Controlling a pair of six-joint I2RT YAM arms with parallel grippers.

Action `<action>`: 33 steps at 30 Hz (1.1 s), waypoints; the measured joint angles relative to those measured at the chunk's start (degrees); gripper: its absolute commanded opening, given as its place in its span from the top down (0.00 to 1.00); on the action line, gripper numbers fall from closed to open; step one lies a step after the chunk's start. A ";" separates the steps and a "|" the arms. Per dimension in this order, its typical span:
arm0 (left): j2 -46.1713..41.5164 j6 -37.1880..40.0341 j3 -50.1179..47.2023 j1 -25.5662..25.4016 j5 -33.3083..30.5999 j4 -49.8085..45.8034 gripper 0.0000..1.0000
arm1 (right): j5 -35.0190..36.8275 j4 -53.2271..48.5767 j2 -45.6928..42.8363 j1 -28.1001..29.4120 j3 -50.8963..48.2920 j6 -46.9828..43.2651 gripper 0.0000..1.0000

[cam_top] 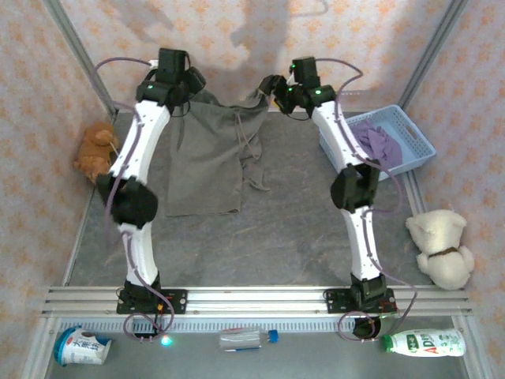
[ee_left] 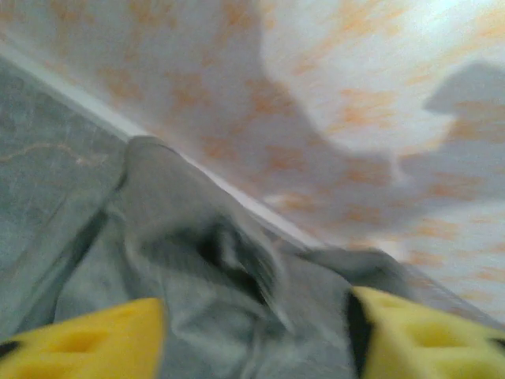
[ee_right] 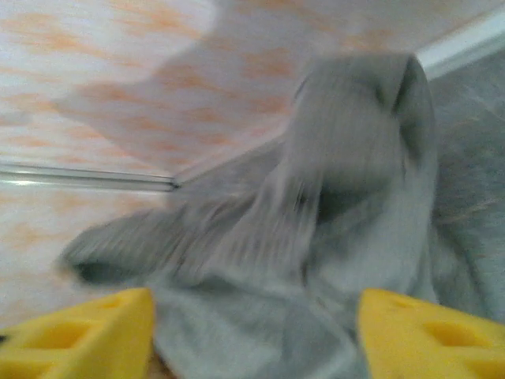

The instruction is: Fold and stack the mixed laundry pile

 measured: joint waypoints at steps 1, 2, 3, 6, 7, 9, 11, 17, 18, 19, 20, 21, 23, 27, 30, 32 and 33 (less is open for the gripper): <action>3.37 0.20 2.54 0.07 -0.02 -1.90 0.00 | -0.13 -1.64 1.66 -0.11 0.85 -0.52 0.25; 4.90 0.33 3.08 0.02 -0.07 -3.10 0.00 | -0.11 -3.65 2.16 -0.26 0.90 -1.22 0.25; 5.60 0.63 2.82 -0.13 -0.15 -4.59 0.00 | -0.11 -5.27 2.10 -0.33 0.39 -2.08 0.25; 2.21 1.11 -4.59 -1.44 0.09 -4.28 0.00 | 0.28 -5.20 -4.87 -0.33 -9.01 -5.03 0.25; -0.68 1.18 -9.14 -2.14 0.33 -3.37 0.00 | 0.57 -4.98 -8.94 -0.31 -14.29 -6.19 0.25; -7.54 0.96 -19.21 -3.98 0.92 -0.63 0.01 | 1.07 -4.46 -16.15 -0.31 -23.06 -8.28 0.25; -14.36 0.48 -28.20 -6.60 1.79 2.25 0.03 | 1.77 -4.09 -22.49 -0.31 -30.14 -10.36 0.26; -22.84 -0.96 -44.72 -18.18 3.26 10.08 0.11 | 3.96 -3.34 -33.14 -0.33 -47.98 -15.91 0.27; -21.59 -0.92 -45.59 -20.44 3.17 10.32 0.12 | 4.72 -3.45 -33.59 -0.33 -50.53 -16.68 0.28; -19.85 -0.79 -45.81 -22.40 3.08 10.38 0.13 | 5.49 -3.63 -33.77 -0.35 -52.85 -17.38 0.28; -18.23 -0.66 -45.81 -23.74 2.97 10.47 0.13 | 6.23 -3.91 -33.79 -0.48 -54.58 -17.81 0.29; -15.85 -0.46 -45.46 -25.35 2.71 10.40 0.14 | 6.93 -4.15 -33.79 -0.72 -56.33 -18.12 0.30; -10.51 -0.22 -43.50 -28.04 1.92 9.94 0.17 | 8.17 -4.48 -34.29 -1.79 -59.67 -18.34 0.30; -0.35 0.09 -37.51 -31.10 0.44 8.59 0.24 | 9.31 -4.31 -38.56 -6.78 -66.51 -18.27 0.30; 5.22 -0.28 -33.11 -31.63 -1.55 7.61 0.48 | 9.70 -4.22 -43.19 -10.88 -70.31 -18.29 0.30; 7.08 -0.44 -31.58 -31.56 -3.28 6.69 0.70 | 9.84 -4.17 -45.81 -12.15 -71.65 -18.43 0.32; 7.32 -0.66 -31.56 -31.52 -4.07 6.51 0.83 | 9.84 -4.13 -46.77 -12.24 -71.93 -18.56 0.33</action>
